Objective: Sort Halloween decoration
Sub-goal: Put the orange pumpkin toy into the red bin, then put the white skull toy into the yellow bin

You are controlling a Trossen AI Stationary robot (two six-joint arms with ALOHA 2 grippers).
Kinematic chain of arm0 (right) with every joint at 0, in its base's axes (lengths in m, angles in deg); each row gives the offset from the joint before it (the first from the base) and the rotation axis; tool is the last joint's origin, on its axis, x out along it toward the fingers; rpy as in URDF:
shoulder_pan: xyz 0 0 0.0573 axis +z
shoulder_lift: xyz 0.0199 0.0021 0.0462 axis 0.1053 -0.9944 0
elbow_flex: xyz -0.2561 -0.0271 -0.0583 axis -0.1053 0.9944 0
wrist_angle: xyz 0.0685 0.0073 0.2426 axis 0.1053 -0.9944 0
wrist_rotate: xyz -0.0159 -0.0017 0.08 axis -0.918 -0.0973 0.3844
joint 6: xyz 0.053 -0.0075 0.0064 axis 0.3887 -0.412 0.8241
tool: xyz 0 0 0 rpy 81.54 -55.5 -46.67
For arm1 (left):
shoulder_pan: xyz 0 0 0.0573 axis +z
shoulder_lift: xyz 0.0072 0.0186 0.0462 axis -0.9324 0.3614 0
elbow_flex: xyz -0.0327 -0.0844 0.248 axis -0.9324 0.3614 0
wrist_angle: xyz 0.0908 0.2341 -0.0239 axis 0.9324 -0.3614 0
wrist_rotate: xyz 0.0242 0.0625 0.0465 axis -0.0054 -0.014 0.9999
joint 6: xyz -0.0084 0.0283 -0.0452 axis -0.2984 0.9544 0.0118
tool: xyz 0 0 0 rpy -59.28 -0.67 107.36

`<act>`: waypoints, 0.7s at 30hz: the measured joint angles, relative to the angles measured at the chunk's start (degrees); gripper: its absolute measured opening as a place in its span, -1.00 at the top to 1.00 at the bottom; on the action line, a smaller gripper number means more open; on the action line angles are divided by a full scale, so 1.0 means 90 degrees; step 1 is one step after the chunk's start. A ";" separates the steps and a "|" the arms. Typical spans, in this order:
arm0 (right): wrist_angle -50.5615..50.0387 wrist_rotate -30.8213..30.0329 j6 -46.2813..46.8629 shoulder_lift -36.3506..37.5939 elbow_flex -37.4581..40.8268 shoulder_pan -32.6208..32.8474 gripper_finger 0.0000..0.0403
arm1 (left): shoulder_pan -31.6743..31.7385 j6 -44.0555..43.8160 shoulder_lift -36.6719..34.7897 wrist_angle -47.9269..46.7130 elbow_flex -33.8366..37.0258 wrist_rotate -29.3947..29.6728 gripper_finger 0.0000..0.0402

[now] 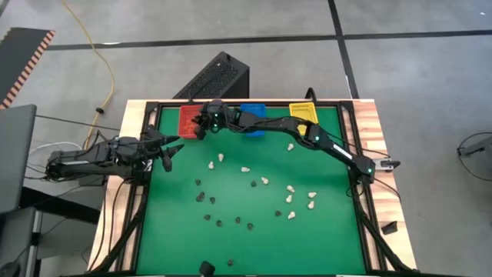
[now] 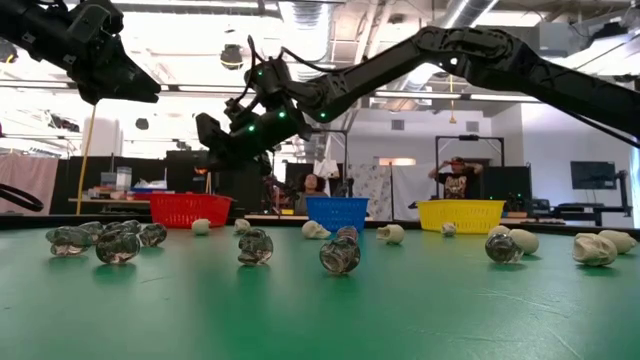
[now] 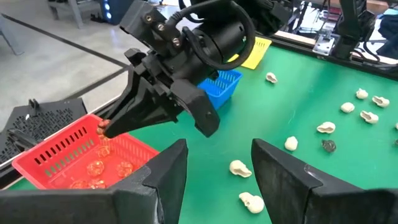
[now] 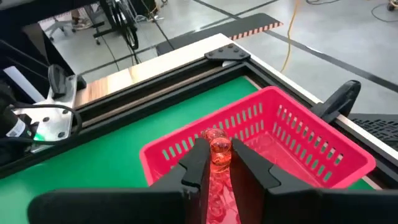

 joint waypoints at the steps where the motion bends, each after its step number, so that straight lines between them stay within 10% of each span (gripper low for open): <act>1: -0.0009 0.0003 0.0010 0.0000 0.0000 -0.0005 0.59 | -0.0001 0.0004 -0.0001 0.0002 0.0000 0.0001 0.16; 21: -0.0069 0.0024 0.0165 -0.0005 0.0002 -0.0029 0.18 | 0.0000 0.0004 0.0000 0.0002 0.0000 0.0002 0.16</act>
